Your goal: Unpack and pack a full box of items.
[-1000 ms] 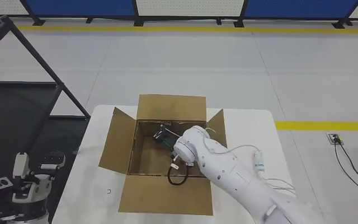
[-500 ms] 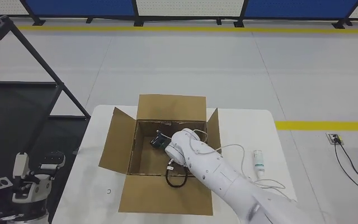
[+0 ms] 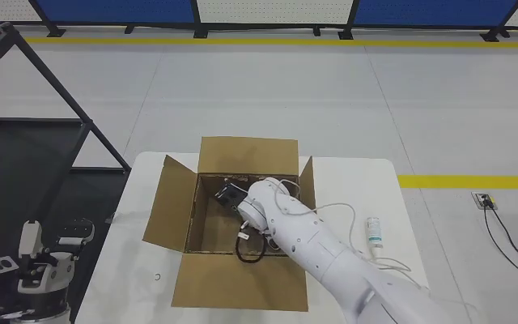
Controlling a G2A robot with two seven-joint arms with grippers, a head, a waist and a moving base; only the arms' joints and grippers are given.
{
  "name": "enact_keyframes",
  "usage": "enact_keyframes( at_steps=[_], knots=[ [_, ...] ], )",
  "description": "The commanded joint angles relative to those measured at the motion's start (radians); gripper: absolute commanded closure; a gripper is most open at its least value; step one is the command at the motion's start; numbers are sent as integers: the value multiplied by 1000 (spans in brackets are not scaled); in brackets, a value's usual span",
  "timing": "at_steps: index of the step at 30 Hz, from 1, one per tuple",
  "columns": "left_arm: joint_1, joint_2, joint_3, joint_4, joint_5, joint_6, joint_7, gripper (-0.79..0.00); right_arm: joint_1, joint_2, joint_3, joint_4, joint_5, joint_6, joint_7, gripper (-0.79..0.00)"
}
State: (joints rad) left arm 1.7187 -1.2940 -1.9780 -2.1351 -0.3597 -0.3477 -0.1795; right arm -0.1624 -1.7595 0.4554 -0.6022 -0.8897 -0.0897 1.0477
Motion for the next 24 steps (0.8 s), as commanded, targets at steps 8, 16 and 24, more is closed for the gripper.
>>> enact_keyframes(
  at_steps=[8, 16, 24],
  knots=[
    [0, 0, 0, 0, 0, 0, 0, -785, -119, 119, 126, -408, -149, 89, 91, -234],
    [0, 0, 0, 0, 0, 0, 0, -785, -394, 244, 332, -948, -353, 77, 202, -249],
    [0, 0, 0, 0, 0, 0, 0, -785, -643, 298, 508, -1407, -467, 81, 150, -271]
  ],
)
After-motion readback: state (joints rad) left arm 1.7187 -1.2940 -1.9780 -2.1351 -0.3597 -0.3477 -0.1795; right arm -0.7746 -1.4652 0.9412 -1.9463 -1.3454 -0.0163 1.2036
